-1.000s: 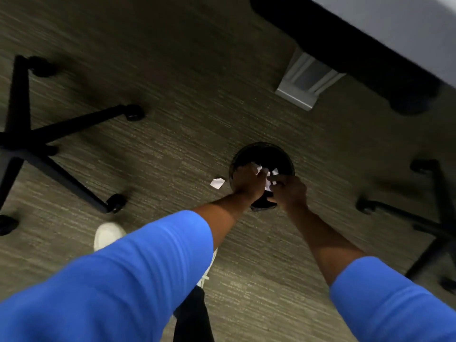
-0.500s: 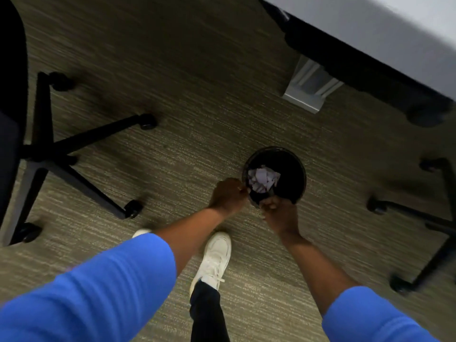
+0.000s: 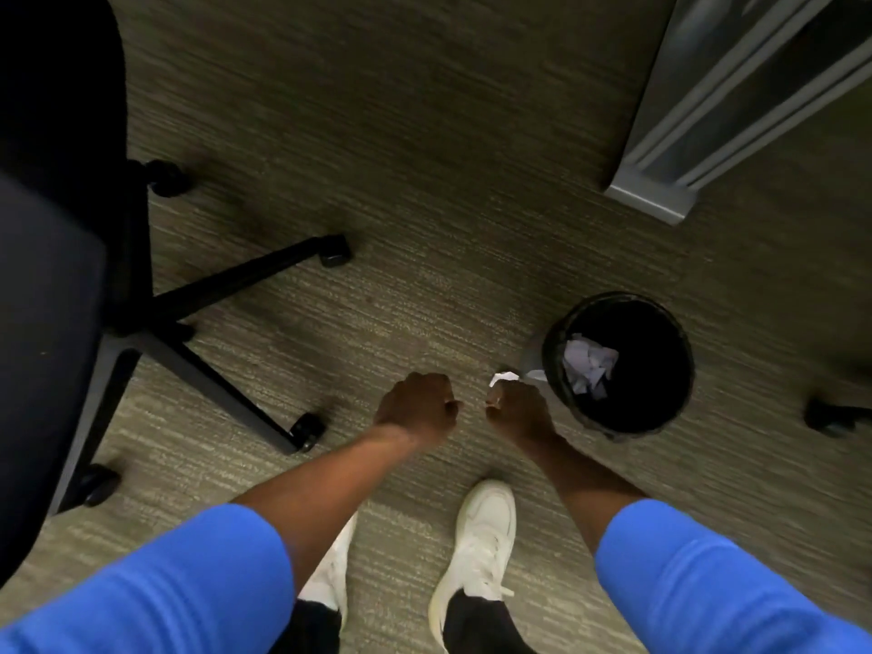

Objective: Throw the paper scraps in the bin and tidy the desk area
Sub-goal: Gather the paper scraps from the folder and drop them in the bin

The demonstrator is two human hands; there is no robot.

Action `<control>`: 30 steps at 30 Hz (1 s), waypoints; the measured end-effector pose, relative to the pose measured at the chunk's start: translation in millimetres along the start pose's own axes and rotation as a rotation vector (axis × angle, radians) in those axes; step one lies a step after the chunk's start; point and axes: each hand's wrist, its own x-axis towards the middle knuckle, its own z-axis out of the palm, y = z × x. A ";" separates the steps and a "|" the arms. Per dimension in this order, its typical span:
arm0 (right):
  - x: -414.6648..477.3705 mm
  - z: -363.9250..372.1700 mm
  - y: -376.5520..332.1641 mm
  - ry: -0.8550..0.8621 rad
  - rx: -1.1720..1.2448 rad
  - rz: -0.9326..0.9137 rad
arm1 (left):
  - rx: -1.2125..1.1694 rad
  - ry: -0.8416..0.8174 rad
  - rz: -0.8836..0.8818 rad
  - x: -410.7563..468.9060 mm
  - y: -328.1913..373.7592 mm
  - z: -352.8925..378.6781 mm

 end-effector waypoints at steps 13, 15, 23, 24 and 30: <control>110.6 90.9 36.0 0.074 -0.280 0.069 | 0.307 -0.228 0.178 40.6 -34.9 24.4; 118.7 100.5 39.6 0.116 -0.226 0.104 | 0.322 -0.228 0.191 46.1 -35.2 25.5; 109.1 89.8 46.2 0.076 -0.486 -0.075 | 0.322 -0.201 0.198 63.9 -24.2 24.4; 103.9 87.6 46.5 0.071 -0.459 -0.085 | 0.315 -0.201 0.197 62.5 -22.2 24.0; 53.2 67.9 38.2 0.143 -0.385 -0.202 | 0.302 -0.225 0.183 28.7 -16.4 23.4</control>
